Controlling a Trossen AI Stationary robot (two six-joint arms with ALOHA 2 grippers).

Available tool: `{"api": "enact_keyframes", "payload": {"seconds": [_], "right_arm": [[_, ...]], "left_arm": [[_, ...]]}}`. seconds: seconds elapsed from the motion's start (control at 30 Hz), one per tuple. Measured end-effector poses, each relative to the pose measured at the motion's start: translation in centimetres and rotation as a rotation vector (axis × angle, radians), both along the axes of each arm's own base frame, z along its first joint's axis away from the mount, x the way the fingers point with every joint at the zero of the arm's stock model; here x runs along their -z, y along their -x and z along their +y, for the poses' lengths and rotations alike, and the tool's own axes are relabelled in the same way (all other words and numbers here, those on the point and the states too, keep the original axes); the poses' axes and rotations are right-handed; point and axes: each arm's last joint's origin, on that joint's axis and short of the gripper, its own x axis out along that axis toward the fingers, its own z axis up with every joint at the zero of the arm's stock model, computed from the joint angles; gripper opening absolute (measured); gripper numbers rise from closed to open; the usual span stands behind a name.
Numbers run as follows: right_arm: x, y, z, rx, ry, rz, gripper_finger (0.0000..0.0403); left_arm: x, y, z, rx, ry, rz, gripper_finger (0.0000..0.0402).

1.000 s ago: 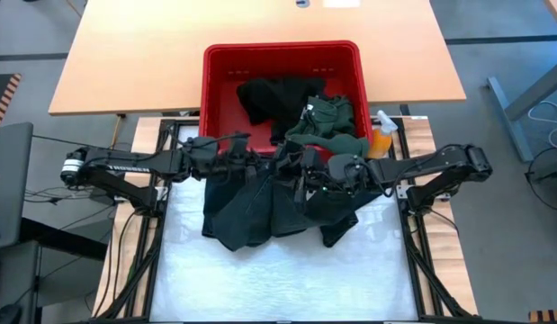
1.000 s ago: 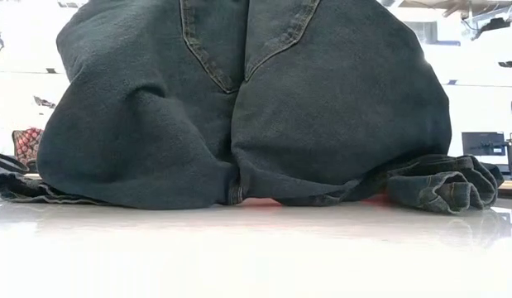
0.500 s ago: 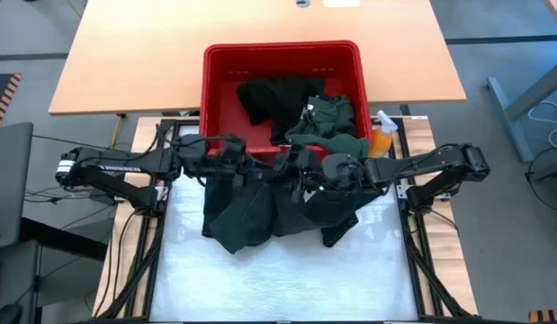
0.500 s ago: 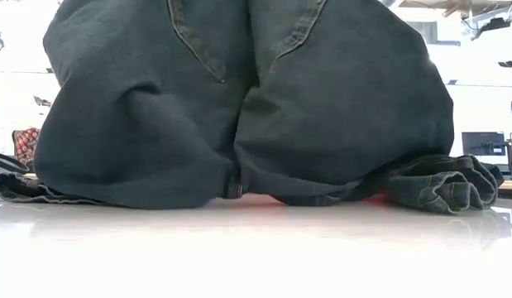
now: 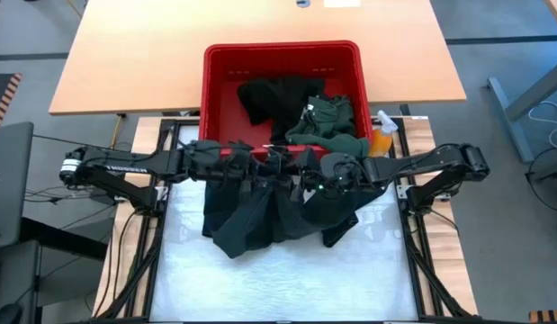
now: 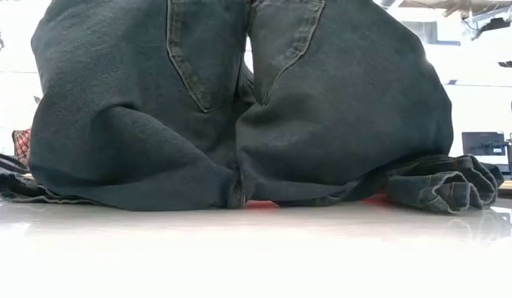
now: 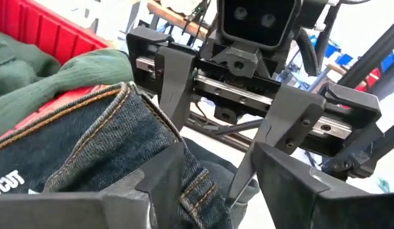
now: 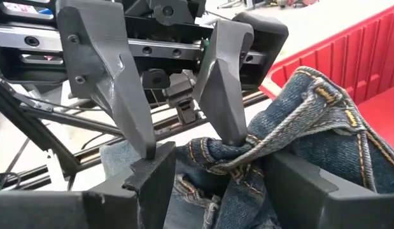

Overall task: Fold laundry
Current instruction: Fold the black pants

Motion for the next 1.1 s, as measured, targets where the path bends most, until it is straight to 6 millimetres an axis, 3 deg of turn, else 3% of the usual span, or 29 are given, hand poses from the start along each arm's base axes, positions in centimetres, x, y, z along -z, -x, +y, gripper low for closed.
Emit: {"api": "enact_keyframes", "payload": {"seconds": [0.3,0.43,0.53,0.7,0.8,1.1], "right_arm": [[-0.1,-0.1,-0.3,0.046,-0.025,-0.017,0.0254],[0.0,-0.2,-0.6,0.090,-0.069,-0.031,0.0239],[0.2,-0.4,-0.9,0.113,-0.078,-0.036,0.0193],[0.5,-0.6,-0.9,0.103,-0.074,-0.017,0.0065],[0.7,-0.5,-0.9,0.086,-0.058,0.012,0.0057],[-0.7,1.7,-1.3,0.126,-0.014,0.049,0.0057]], "left_arm": [[0.5,0.0,0.0,0.040,-0.031,0.045,0.0181],[0.0,-0.1,-0.1,0.060,-0.010,-0.014,0.0181],[-0.1,-0.2,-0.1,0.071,-0.009,-0.029,0.0181],[-0.1,-0.1,-0.2,0.099,0.003,-0.028,0.0181],[0.0,-0.1,-0.2,0.106,0.005,-0.022,0.0181],[-3.3,4.6,1.9,-0.010,-0.044,-0.095,0.0180]]}}
